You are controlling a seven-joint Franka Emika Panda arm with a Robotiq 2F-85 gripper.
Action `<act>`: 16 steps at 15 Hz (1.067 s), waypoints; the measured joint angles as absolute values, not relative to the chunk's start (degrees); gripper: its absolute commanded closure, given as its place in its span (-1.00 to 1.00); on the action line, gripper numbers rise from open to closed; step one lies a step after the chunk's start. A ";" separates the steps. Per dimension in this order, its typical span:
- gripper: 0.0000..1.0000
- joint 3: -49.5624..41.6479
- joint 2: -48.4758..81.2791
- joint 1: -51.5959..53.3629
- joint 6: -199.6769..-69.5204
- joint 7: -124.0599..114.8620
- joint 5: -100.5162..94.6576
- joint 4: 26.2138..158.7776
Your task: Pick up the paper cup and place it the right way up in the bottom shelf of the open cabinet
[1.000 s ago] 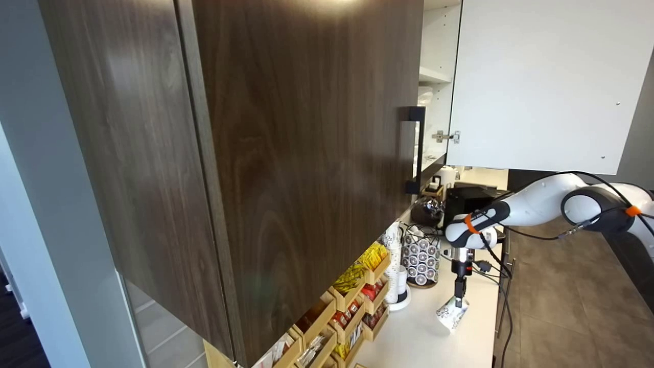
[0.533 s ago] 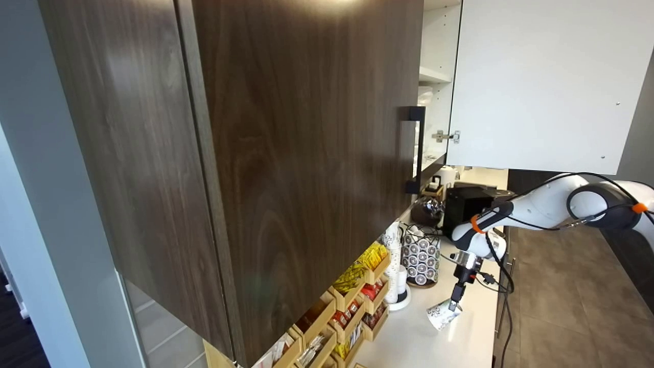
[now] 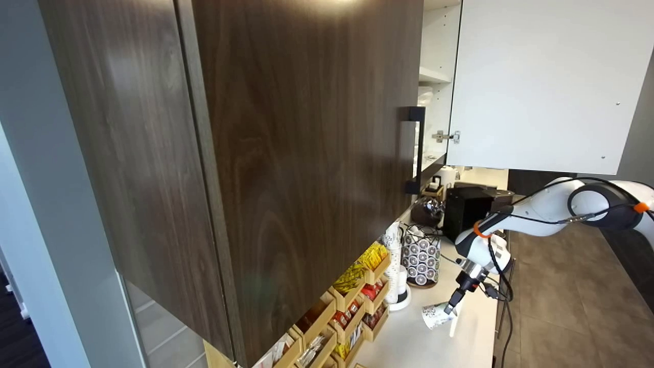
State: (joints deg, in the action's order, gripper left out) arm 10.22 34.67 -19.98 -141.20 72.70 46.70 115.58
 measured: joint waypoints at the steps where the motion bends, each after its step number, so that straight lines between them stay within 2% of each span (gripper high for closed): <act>1: -1.00 10.16 34.63 -19.98 -141.55 73.74 47.64 115.85; 10: -1.00 6.76 31.92 -17.21 -143.06 72.33 48.11 117.78; 16: -1.00 -0.18 29.26 -4.95 -147.33 51.28 38.62 118.27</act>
State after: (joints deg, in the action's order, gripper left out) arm -0.18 29.26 -4.95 -147.33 51.28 38.62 118.27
